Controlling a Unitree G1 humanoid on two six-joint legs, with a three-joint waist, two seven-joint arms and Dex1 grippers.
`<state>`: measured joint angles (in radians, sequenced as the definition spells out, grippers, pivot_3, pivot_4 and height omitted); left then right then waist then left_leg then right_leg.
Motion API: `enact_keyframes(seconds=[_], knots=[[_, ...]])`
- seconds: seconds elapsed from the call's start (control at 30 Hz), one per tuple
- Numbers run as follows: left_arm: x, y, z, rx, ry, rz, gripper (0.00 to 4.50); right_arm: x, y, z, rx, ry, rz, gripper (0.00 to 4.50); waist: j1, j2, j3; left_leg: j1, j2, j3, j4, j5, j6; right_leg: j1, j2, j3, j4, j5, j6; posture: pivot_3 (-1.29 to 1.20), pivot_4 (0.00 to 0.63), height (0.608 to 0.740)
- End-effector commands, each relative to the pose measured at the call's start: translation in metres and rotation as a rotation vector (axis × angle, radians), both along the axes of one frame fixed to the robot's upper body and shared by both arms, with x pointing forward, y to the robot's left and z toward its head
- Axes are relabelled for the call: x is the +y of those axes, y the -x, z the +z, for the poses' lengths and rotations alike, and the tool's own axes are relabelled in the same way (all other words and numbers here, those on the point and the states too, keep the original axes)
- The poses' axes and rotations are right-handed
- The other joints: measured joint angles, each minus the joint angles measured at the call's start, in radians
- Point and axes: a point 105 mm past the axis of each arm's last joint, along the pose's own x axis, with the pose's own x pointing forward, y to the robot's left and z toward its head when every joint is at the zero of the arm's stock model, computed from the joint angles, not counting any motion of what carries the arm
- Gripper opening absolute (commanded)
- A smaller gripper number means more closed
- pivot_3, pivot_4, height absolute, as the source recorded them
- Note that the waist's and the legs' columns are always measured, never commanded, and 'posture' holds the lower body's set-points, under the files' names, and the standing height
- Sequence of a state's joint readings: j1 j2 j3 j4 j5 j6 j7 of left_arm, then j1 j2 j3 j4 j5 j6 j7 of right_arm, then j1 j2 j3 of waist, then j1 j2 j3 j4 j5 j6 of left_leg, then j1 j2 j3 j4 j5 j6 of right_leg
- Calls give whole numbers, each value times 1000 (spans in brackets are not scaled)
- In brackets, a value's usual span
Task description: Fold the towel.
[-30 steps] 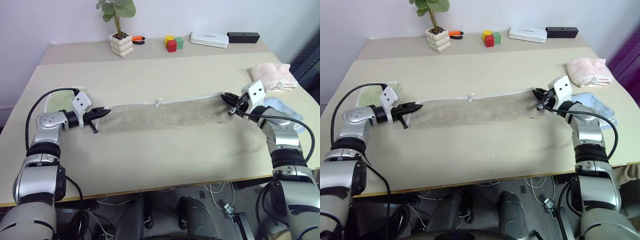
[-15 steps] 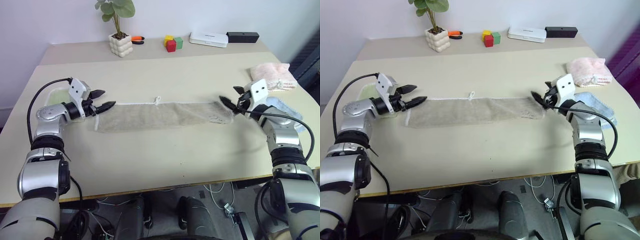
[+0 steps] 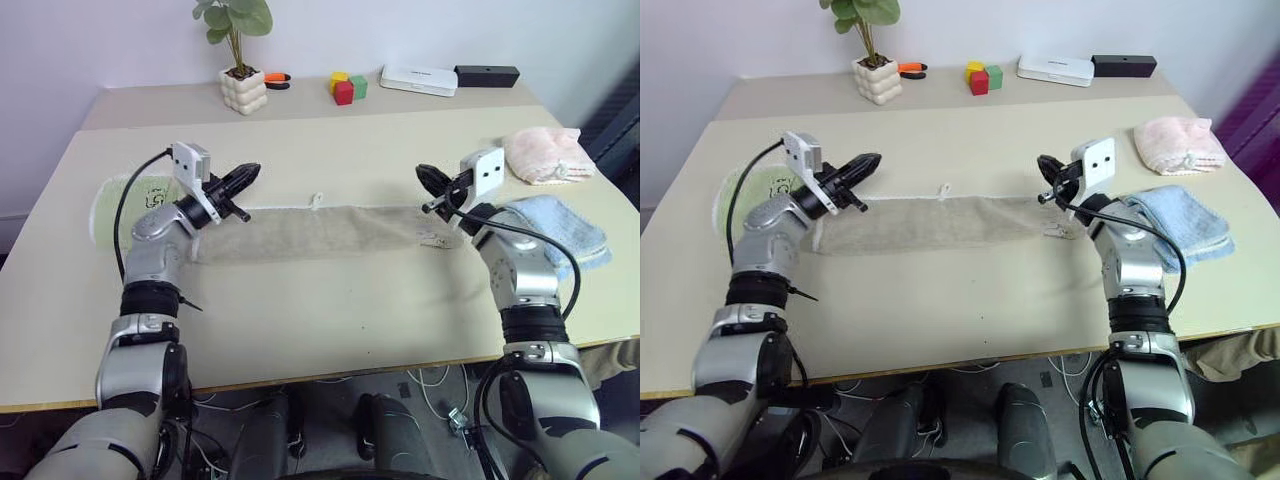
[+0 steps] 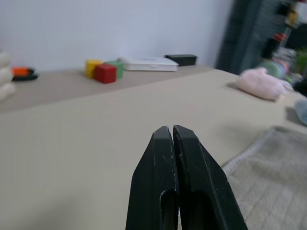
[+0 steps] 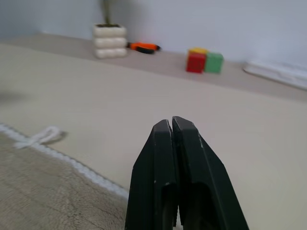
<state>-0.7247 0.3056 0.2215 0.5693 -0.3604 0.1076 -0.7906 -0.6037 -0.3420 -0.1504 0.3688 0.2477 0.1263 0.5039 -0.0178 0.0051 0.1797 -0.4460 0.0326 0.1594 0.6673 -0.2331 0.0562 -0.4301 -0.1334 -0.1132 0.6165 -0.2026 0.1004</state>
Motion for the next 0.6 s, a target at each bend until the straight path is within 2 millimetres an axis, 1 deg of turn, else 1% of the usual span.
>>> enact_keyframes(seconds=[0.03,0.13,0.2,0.3,0.4,0.5,0.6], knots=[[-5,0,-14,47,10,50,57,3,-3,-6,5,-54,-80,40,-2,0,0,1,0,0,0,0,0,0,0,0,0,0,0,0,150,740],[-8,2,-34,110,1,79,57,0,-5,-28,49,-26,-136,40,-1,0,0,1,0,0,0,0,0,1,0,0,0,0,0,0,150,740],[-5,3,-42,141,-9,98,57,-2,-6,-34,57,-15,-148,40,0,0,0,1,0,0,0,0,0,1,0,0,0,0,0,0,150,740],[4,7,-55,176,-37,117,57,-14,-6,-43,70,16,-178,40,-1,0,0,1,0,0,0,0,0,1,0,0,0,0,0,0,150,740],[18,10,-58,181,-75,134,57,-27,-5,-47,61,80,-193,40,-3,0,0,1,0,0,-1,0,0,1,0,0,0,0,0,0,150,740],[32,11,-57,184,-89,160,57,-37,-5,-48,53,128,-203,40,-3,0,0,1,0,0,-1,0,0,1,0,0,0,0,0,0,150,740],[45,13,-54,191,-99,168,57,-42,-4,-49,39,191,-190,40,-4,0,0,2,0,0,-1,0,-1,1,0,0,0,0,0,0,150,740]])
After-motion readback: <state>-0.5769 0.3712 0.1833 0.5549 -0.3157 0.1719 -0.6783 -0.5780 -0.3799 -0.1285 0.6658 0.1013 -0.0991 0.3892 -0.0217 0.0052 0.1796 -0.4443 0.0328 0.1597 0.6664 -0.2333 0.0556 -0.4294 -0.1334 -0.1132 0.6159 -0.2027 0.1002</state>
